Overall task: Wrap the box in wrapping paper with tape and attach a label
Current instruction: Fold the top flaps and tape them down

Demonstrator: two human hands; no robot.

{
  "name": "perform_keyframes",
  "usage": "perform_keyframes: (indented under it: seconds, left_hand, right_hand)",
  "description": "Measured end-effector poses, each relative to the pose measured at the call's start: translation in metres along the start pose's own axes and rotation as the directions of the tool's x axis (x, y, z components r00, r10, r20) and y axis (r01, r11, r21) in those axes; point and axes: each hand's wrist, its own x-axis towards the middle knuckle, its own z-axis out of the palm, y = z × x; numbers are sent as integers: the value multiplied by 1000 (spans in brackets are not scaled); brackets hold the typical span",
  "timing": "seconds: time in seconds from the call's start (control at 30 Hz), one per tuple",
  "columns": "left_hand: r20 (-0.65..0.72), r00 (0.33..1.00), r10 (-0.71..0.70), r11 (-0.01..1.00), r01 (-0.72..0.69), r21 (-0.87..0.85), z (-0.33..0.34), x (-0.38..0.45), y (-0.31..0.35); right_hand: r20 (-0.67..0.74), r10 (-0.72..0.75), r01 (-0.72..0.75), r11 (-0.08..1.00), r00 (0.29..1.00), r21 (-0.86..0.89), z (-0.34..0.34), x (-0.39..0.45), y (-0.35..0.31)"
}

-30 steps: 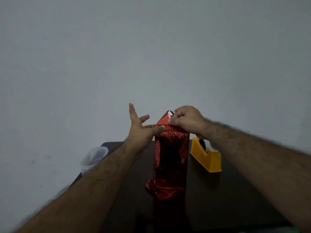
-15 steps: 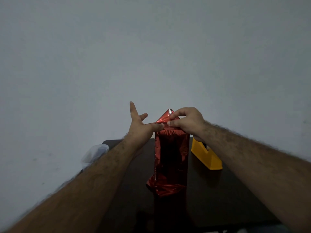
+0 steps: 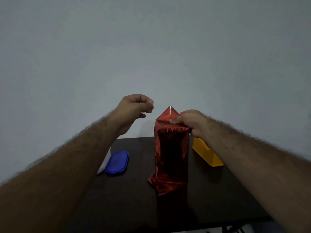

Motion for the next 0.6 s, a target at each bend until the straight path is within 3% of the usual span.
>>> perform_keyframes:
  seconds: [0.1,0.2,0.33,0.6]
  left_hand:
    - [197,973,-120,990,102,98,-1,5,12]
    - [320,903,-288,945,213,249,2,10,18]
    - [326,859,-395,863,225,453,4,20,24]
    - [349,823,-447,805,201,558,12,37,32]
  right_hand:
    - [-11,-16,16,1000,1000,3,0,0,2]
    - [-17,-37,37,999,999,-6,0,-1,3]
    - [-20,-57,56,998,998,-42,0,1,5]
    - [-34,-64,61,994,997,-87,0,7,8]
